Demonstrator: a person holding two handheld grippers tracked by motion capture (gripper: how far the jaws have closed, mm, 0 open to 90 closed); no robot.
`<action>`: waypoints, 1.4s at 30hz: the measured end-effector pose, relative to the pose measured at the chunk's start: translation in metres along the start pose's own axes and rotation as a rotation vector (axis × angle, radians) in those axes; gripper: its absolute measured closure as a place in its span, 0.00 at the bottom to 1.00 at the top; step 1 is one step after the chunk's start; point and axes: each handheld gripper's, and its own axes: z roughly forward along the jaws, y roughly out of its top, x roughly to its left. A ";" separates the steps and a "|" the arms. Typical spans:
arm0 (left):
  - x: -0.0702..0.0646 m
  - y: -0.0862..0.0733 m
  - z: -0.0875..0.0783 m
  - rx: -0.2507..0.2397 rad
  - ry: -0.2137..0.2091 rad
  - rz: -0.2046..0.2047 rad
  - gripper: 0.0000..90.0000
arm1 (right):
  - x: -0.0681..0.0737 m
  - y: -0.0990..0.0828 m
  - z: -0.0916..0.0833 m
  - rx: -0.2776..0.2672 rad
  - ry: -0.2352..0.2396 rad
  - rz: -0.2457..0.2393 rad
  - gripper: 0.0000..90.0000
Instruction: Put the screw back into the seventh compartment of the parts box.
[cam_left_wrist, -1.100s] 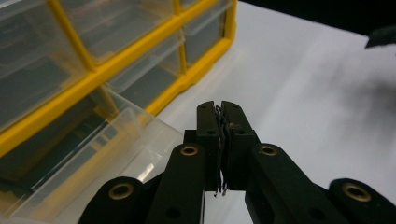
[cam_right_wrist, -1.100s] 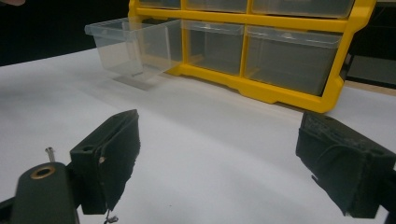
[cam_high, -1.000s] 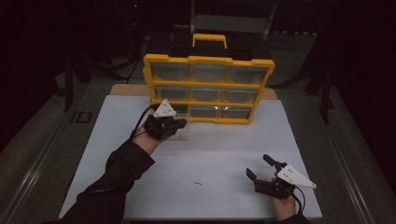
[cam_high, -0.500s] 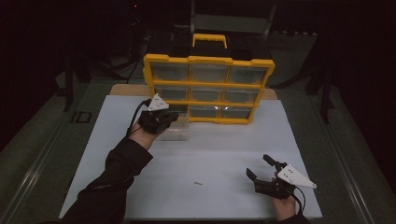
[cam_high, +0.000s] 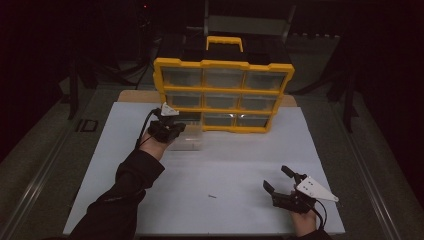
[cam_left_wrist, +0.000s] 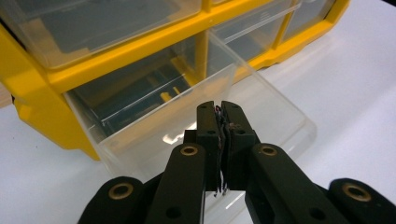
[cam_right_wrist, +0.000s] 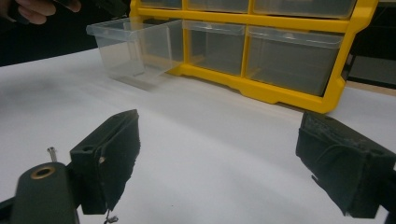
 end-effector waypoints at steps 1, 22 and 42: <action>0.001 0.000 0.001 0.006 -0.008 -0.005 0.95 | 0.000 0.000 0.000 0.000 0.000 0.000 0.15; 0.009 0.003 0.025 0.137 -0.039 -0.082 0.82 | 0.000 0.000 0.000 0.001 0.000 -0.003 0.15; -0.025 0.007 -0.003 0.074 -0.130 0.066 0.11 | 0.000 0.000 0.000 0.001 -0.001 -0.003 0.15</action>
